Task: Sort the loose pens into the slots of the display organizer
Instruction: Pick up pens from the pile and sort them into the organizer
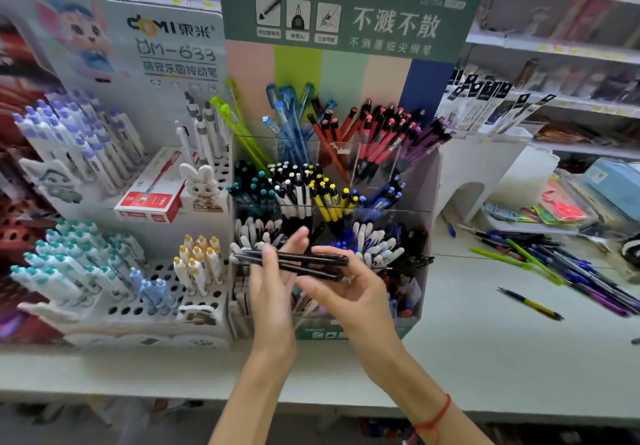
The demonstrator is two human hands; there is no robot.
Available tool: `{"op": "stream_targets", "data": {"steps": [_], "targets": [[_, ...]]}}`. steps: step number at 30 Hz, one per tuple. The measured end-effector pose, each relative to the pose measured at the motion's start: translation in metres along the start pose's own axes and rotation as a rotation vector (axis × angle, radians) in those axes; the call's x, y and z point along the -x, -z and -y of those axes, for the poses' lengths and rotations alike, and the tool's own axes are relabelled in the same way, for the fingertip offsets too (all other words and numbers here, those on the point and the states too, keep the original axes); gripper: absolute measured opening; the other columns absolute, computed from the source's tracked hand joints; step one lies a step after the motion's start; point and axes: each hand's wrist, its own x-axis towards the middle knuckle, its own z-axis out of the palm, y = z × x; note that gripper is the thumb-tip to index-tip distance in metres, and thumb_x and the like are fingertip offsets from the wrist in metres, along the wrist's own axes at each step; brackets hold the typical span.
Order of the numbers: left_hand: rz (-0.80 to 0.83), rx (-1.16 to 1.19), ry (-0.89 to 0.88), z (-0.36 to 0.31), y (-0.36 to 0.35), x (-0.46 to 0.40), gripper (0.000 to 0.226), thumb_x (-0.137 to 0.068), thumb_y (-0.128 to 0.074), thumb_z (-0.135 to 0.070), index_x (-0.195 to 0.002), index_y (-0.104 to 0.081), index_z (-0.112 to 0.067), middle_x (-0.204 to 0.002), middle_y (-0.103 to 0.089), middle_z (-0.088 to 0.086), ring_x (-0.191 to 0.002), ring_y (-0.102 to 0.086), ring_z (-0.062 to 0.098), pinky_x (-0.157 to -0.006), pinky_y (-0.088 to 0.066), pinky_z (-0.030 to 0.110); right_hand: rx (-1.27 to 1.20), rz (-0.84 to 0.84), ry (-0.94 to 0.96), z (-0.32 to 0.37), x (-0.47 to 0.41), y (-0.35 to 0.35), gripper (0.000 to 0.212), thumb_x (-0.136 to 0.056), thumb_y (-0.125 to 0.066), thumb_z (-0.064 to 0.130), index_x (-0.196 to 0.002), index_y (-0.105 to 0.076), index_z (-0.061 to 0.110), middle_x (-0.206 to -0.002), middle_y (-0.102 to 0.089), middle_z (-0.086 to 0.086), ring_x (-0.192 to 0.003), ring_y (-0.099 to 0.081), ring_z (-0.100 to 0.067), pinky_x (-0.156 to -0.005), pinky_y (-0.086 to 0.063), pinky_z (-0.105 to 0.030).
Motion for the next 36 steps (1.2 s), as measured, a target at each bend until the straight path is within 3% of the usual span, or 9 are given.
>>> {"op": "stream_targets", "data": {"steps": [4,7,10,14,19,22,26,33,36], "targets": [[0.103,-0.201,0.17,-0.006,-0.006,0.004,0.041,-0.097,-0.045,-0.042,-0.102,-0.068,-0.009,-0.094,-0.075,0.005,-0.086,-0.069,0.019,-0.078,-0.057,0.052,0.083,-0.324,0.087,0.001,-0.013,0.001,0.01,-0.091,-0.059,0.024,-0.095,-0.066,0.019,-0.075,-0.074,0.003,-0.067,-0.068,-0.019,-0.059,-0.055,-0.019],[0.162,-0.349,0.087,-0.009,-0.004,-0.004,0.045,-0.096,-0.041,-0.05,-0.116,-0.059,-0.013,-0.114,-0.067,0.002,-0.1,-0.063,0.01,-0.071,-0.057,0.023,0.174,-0.448,0.216,0.005,-0.027,0.012,0.013,-0.097,-0.052,0.019,-0.094,-0.065,0.017,-0.07,-0.071,0.007,-0.065,-0.07,-0.009,-0.062,-0.051,-0.014],[0.131,-0.946,-0.276,-0.005,0.017,-0.018,0.056,-0.096,-0.031,-0.054,-0.146,-0.026,-0.028,-0.147,-0.029,-0.018,-0.134,-0.029,0.0,-0.109,-0.03,0.022,0.274,-0.547,0.404,0.016,-0.044,0.03,0.011,-0.098,-0.052,0.013,-0.095,-0.062,0.016,-0.074,-0.066,0.006,-0.063,-0.067,-0.001,-0.064,-0.049,-0.011],[0.124,-1.553,-0.542,0.009,0.051,-0.044,0.053,-0.1,-0.041,-0.033,-0.15,-0.027,-0.021,-0.157,-0.025,-0.004,-0.144,-0.021,0.012,-0.117,-0.015,0.033,0.703,-0.347,0.696,0.014,-0.064,0.043,0.012,-0.097,-0.054,0.013,-0.098,-0.065,0.009,-0.093,-0.06,-0.003,-0.071,-0.066,-0.007,-0.065,-0.053,-0.018],[0.117,-1.613,-0.64,0.014,0.066,-0.053,0.054,-0.086,-0.067,-0.022,-0.137,-0.05,-0.014,-0.146,-0.045,0.003,-0.133,-0.043,0.02,-0.11,-0.032,0.041,1.244,0.034,0.985,-0.009,-0.073,0.041,0.026,-0.102,-0.043,0.012,-0.104,-0.067,0.002,-0.095,-0.063,-0.007,-0.06,-0.057,-0.018,-0.05,-0.05,-0.028],[0.134,-1.603,-0.659,0.015,0.07,-0.053,0.057,-0.084,-0.069,-0.022,-0.137,-0.049,-0.015,-0.148,-0.043,0.002,-0.134,-0.041,0.019,-0.109,-0.034,0.043,1.269,0.125,1.074,-0.013,-0.065,0.041,0.04,-0.104,-0.032,0.014,-0.103,-0.069,0.001,-0.091,-0.064,-0.008,-0.059,-0.054,-0.016,-0.049,-0.043,-0.022],[0.121,-1.581,-0.647,0.016,0.069,-0.054,0.055,-0.086,-0.067,-0.025,-0.137,-0.049,-0.016,-0.149,-0.041,0.001,-0.136,-0.038,0.018,-0.111,-0.03,0.045,1.196,0.182,0.948,-0.032,-0.058,0.046,0.023,-0.098,-0.048,0.008,-0.108,-0.069,0.006,-0.1,-0.062,-0.002,-0.068,-0.053,-0.008,-0.061,-0.043,-0.015],[0.167,-1.53,-0.621,0.017,0.071,-0.055,0.059,-0.09,-0.061,-0.025,-0.144,-0.039,-0.019,-0.154,-0.031,-0.003,-0.142,-0.025,0.014,-0.118,-0.014,0.039,0.861,0.114,0.274,-0.035,-0.091,0.034,0.022,-0.087,-0.069,0.023,-0.108,-0.073,0.017,-0.094,-0.063,0.008,-0.082,-0.062,-0.01,-0.075,-0.052,-0.026],[0.188,-1.457,-0.627,0.018,0.07,-0.052,0.063,-0.094,-0.056,-0.024,-0.149,-0.028,-0.021,-0.157,-0.022,-0.007,-0.146,-0.013,0.008,-0.12,-0.001,0.03,1.11,-0.044,0.397,-0.038,-0.096,0.028,0.038,-0.088,-0.069,0.025,-0.124,-0.062,0.017,-0.115,-0.066,0.002,-0.099,-0.062,-0.013,-0.083,-0.054,-0.03]]}}
